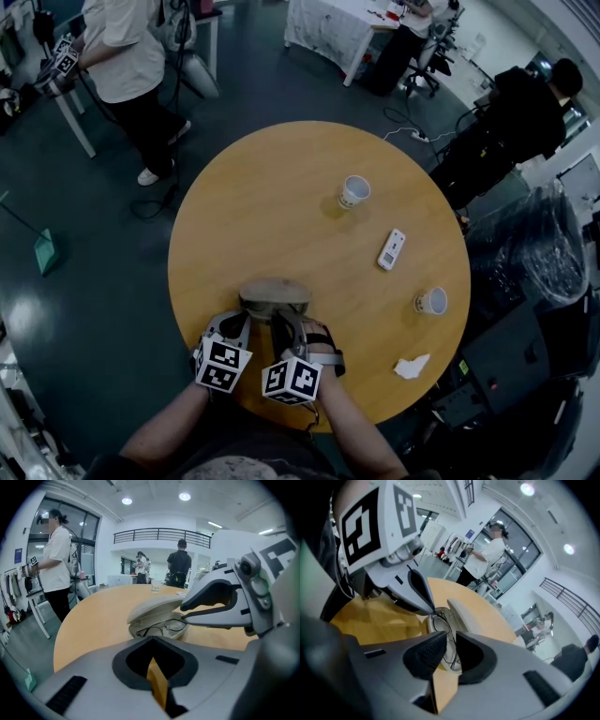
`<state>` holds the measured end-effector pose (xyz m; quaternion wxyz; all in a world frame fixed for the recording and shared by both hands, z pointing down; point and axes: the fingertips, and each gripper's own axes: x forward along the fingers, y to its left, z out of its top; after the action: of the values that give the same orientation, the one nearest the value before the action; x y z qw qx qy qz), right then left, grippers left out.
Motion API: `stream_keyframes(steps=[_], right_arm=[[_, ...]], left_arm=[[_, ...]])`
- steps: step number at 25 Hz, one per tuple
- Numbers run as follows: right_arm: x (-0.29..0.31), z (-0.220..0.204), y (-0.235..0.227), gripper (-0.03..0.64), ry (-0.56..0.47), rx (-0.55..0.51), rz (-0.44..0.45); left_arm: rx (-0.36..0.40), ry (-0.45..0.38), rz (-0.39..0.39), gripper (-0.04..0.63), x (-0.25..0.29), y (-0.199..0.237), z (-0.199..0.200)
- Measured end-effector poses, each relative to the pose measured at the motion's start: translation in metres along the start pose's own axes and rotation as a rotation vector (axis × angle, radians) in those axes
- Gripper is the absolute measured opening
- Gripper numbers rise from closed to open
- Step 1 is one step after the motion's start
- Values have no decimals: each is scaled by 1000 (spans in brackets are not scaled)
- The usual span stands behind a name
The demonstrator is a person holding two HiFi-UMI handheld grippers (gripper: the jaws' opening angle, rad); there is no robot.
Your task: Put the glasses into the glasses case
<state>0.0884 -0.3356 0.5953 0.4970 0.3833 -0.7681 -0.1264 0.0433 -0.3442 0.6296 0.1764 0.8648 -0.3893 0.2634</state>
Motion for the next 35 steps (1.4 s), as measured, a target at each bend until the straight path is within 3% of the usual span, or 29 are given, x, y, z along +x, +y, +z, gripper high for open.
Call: stream_keyframes(steps=[4, 8, 15, 22, 30, 35], right_arm=[[-35, 6, -19, 44, -123, 138, -93], [-76, 12, -45, -11, -246, 303, -204], [-130, 7, -58, -11, -382, 686, -189], [-183, 22, -39, -12, -519, 766, -291], [-254, 42, 26, -12, -525, 842, -390], [-332, 67, 58, -12, -702, 897, -411]], left_arm=[[-21, -57, 57, 6, -25, -2, 12], [-87, -141, 114, 6, -66, -4, 22], [-134, -246, 115, 6, -130, -26, 29], [-136, -322, 107, 6, -184, -32, 18], [-169, -350, 100, 6, -263, -24, -30], [-143, -413, 25, 6, -302, -52, -34]])
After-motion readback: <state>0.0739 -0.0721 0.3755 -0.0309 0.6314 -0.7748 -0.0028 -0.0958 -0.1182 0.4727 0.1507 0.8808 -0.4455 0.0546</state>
